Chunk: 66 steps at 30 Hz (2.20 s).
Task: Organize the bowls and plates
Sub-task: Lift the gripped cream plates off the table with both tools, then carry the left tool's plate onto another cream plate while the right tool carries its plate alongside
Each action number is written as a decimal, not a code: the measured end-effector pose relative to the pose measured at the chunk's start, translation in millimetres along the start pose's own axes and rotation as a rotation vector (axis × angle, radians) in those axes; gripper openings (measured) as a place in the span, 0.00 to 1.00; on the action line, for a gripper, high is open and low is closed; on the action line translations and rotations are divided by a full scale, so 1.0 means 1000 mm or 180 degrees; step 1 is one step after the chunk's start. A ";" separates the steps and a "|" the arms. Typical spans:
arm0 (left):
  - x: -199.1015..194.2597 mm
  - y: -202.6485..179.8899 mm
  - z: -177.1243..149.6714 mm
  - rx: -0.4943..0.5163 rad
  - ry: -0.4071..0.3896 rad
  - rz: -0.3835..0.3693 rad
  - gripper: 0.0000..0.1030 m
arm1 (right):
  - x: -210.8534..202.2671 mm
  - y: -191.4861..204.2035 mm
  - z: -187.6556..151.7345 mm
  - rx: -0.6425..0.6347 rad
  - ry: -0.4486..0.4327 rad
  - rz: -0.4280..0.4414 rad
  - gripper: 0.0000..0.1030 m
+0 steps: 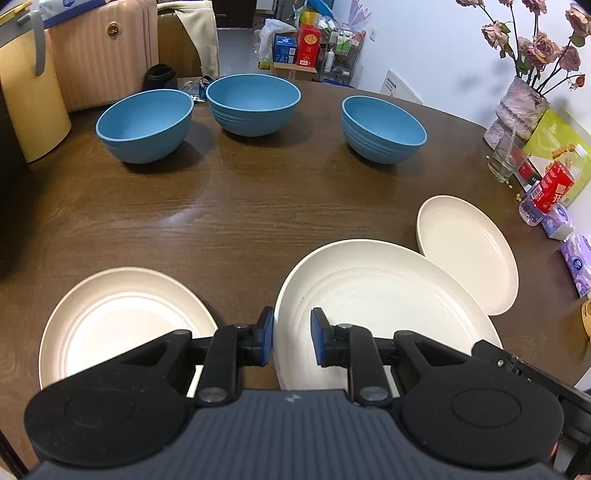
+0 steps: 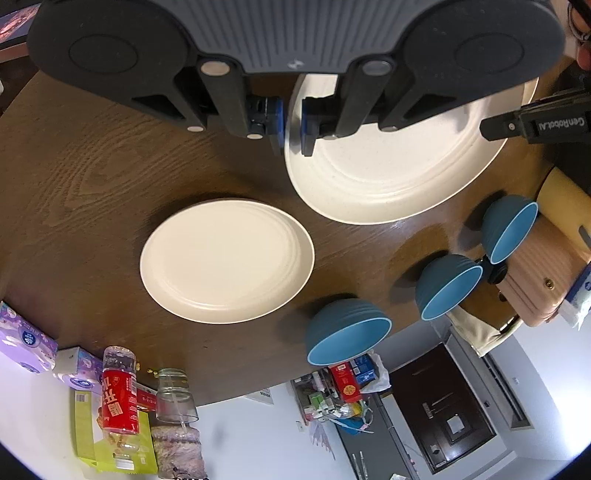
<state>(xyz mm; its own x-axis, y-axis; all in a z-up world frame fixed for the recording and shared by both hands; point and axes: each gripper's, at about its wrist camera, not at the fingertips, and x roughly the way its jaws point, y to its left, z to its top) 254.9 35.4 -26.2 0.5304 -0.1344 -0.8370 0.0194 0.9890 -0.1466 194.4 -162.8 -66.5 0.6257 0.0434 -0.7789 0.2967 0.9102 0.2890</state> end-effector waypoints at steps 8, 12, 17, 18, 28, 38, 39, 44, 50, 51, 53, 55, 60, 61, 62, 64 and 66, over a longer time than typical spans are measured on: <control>-0.015 -0.005 -0.029 -0.0186 -0.0039 0.0083 0.20 | -0.008 -0.013 -0.008 -0.0164 0.0029 0.0119 0.08; -0.022 -0.004 -0.043 -0.0311 -0.0073 0.0116 0.20 | -0.012 -0.014 -0.011 -0.0284 0.0037 0.0179 0.08; -0.030 -0.003 -0.055 -0.0436 -0.0114 0.0146 0.20 | -0.018 -0.015 -0.013 -0.0431 0.0032 0.0240 0.08; -0.031 -0.002 -0.057 -0.0458 -0.0121 0.0154 0.20 | -0.019 -0.015 -0.013 -0.0458 0.0031 0.0250 0.08; -0.041 0.009 -0.068 -0.0665 -0.0182 0.0244 0.20 | -0.019 -0.002 -0.013 -0.0669 0.0047 0.0367 0.08; -0.051 0.038 -0.072 -0.0870 -0.0216 0.0374 0.20 | -0.016 0.031 -0.018 -0.0897 0.0093 0.0516 0.08; -0.053 0.042 -0.073 -0.0892 -0.0218 0.0391 0.20 | -0.015 0.035 -0.018 -0.0921 0.0097 0.0528 0.08; -0.057 0.062 -0.073 -0.1006 -0.0236 0.0454 0.20 | -0.013 0.059 -0.021 -0.1064 0.0127 0.0591 0.08; -0.060 0.088 -0.073 -0.1151 -0.0244 0.0516 0.20 | -0.008 0.085 -0.026 -0.1209 0.0180 0.0656 0.08; -0.060 0.092 -0.073 -0.1173 -0.0244 0.0525 0.20 | -0.007 0.090 -0.027 -0.1225 0.0190 0.0663 0.08; -0.060 0.099 -0.074 -0.1207 -0.0241 0.0547 0.20 | -0.005 0.099 -0.029 -0.1265 0.0205 0.0682 0.08; -0.060 0.107 -0.074 -0.1238 -0.0234 0.0571 0.20 | -0.003 0.107 -0.031 -0.1305 0.0220 0.0694 0.08; -0.058 0.123 -0.073 -0.1264 -0.0215 0.0633 0.20 | 0.005 0.127 -0.034 -0.1378 0.0263 0.0712 0.08; -0.058 0.127 -0.072 -0.1270 -0.0210 0.0643 0.20 | 0.006 0.131 -0.034 -0.1392 0.0273 0.0714 0.08; -0.057 0.130 -0.072 -0.1274 -0.0205 0.0655 0.20 | 0.008 0.135 -0.035 -0.1408 0.0280 0.0714 0.08; -0.056 0.137 -0.072 -0.1281 -0.0194 0.0679 0.20 | 0.012 0.144 -0.037 -0.1438 0.0295 0.0718 0.08; -0.055 0.145 -0.072 -0.1282 -0.0179 0.0702 0.20 | 0.015 0.152 -0.039 -0.1463 0.0312 0.0721 0.08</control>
<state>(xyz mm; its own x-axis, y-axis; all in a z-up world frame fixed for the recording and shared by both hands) 167.9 181.5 -39.4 0.5302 0.0911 -0.8429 -0.4241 0.8894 -0.1707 220.9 -7.7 -55.9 0.5605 0.2786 -0.7799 -0.1994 0.9594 0.1994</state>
